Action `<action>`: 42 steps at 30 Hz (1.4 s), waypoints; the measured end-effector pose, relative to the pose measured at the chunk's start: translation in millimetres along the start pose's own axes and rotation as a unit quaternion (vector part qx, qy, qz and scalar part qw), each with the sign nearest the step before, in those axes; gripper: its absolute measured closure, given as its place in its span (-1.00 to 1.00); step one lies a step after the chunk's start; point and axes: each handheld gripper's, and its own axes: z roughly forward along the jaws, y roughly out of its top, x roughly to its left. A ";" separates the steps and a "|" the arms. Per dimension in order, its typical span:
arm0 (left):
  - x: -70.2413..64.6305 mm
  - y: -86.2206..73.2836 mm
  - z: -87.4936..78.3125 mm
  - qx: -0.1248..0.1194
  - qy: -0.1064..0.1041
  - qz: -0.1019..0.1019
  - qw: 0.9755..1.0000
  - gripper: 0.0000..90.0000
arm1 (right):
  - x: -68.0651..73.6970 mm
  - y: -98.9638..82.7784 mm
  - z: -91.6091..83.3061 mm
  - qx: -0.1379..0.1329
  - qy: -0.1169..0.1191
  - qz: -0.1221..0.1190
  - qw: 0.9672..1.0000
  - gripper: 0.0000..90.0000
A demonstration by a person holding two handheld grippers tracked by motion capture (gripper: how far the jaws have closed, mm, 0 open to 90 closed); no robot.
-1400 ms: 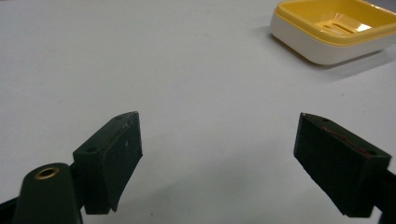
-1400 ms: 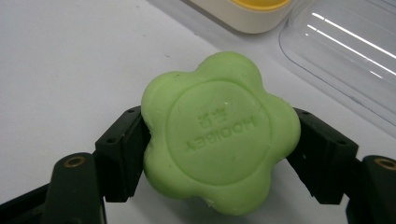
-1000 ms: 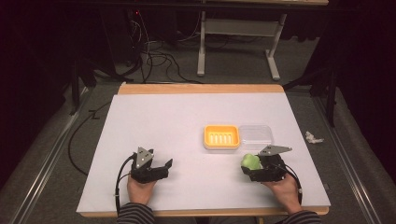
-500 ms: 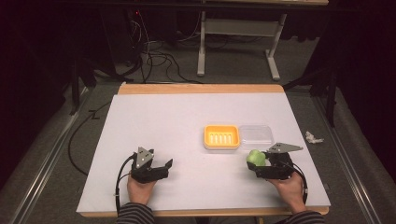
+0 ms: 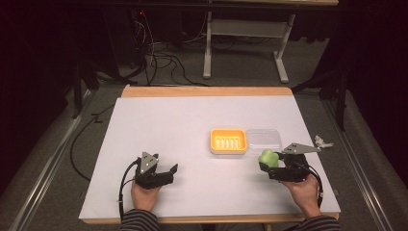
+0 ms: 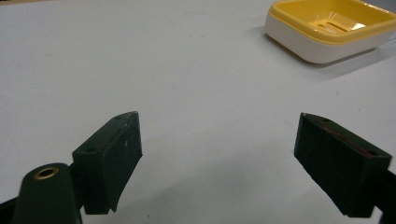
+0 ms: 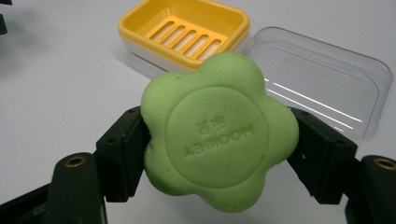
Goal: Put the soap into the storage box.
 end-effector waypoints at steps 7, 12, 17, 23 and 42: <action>0.1 -0.3 0.6 0.004 0.001 0.002 1.000 -0.65 | -1.8 14.8 -5.6 -0.005 -0.007 -0.011 1.000 -0.38; 0.3 -0.1 0.6 0.003 0.001 0.000 1.000 -0.65 | -1.9 23.8 -6.0 -0.005 -0.007 -0.014 1.000 -0.38; -0.1 -0.2 0.5 0.001 0.001 0.000 1.000 -0.65 | -2.2 34.7 -0.6 -0.011 -0.003 -0.016 1.000 -0.38; -0.5 -0.7 0.1 0.001 0.000 0.004 1.000 -0.65 | -1.4 41.2 5.2 -0.009 0.000 -0.016 1.000 -0.38; 0.2 -0.3 1.0 0.004 0.003 0.002 1.000 -0.64 | -2.1 65.1 26.1 -0.004 0.012 -0.016 1.000 -0.38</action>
